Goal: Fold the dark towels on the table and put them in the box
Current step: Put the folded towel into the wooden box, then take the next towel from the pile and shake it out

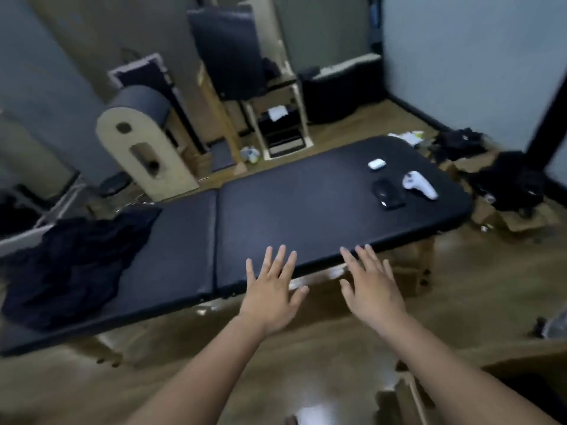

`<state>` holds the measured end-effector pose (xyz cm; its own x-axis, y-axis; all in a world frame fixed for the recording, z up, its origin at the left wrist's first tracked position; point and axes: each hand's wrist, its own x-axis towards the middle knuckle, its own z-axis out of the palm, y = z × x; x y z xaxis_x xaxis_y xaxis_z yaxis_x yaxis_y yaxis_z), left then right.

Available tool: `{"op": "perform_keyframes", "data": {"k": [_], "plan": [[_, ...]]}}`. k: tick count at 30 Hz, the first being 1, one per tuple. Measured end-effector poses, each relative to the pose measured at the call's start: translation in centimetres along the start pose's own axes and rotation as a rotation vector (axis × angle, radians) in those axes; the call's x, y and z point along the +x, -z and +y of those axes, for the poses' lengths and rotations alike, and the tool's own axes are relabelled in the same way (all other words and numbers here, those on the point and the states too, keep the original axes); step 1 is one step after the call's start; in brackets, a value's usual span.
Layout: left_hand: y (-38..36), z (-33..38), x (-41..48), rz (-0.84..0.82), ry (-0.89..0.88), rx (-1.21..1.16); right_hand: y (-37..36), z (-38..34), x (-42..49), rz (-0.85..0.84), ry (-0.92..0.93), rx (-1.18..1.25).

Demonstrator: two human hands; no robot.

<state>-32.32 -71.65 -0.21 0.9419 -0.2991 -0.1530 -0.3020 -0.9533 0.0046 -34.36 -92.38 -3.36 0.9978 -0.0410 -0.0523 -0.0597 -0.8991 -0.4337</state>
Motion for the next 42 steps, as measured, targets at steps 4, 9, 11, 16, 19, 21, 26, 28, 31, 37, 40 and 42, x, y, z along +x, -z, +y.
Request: {"op": "perform_keyframes", "data": {"k": [4,9,11,16,19,21,26,28,31,37,40,42], "plan": [[0.4,-11.0,-5.0,0.106,0.252,-0.089,-1.4,-11.2,3.6,-0.049,0.223,-0.079],[-0.3,-23.1,-9.3,0.159,0.470,-0.190,-5.8,-25.6,5.7,-0.124,0.396,-0.009],[-0.5,-26.4,-10.2,0.154,0.493,-0.215,-7.9,-29.8,6.0,-0.153,0.418,0.049],[-1.0,-38.5,-13.9,0.242,0.612,-0.282,-14.1,-43.4,7.3,-0.149,0.591,-0.011],[-0.9,-44.6,-17.2,0.311,0.709,-0.343,-15.9,-50.5,7.4,-0.103,0.685,-0.072],[-0.8,-48.2,-19.1,0.375,0.781,-0.337,-16.7,-54.9,7.6,-0.121,0.746,-0.105],[-1.8,-55.2,-22.6,0.479,0.942,-0.361,-20.1,-64.5,8.8,-0.166,0.885,-0.109],[-1.9,-57.4,-23.2,0.484,0.984,-0.342,-21.7,-67.9,9.4,-0.180,0.943,-0.103],[-1.4,-61.1,-23.3,0.507,1.027,-0.329,-24.3,-72.3,10.5,-0.191,0.990,-0.060],[-0.8,-68.7,-20.6,0.529,1.101,-0.300,-29.1,-79.3,15.4,-0.290,0.987,0.029],[-1.0,-72.2,-18.3,0.491,1.122,-0.318,-31.1,-82.1,19.3,-0.331,0.968,0.042],[-1.1,-74.3,-16.5,0.475,1.130,-0.339,-32.2,-83.7,22.3,-0.342,0.968,0.014]]}}
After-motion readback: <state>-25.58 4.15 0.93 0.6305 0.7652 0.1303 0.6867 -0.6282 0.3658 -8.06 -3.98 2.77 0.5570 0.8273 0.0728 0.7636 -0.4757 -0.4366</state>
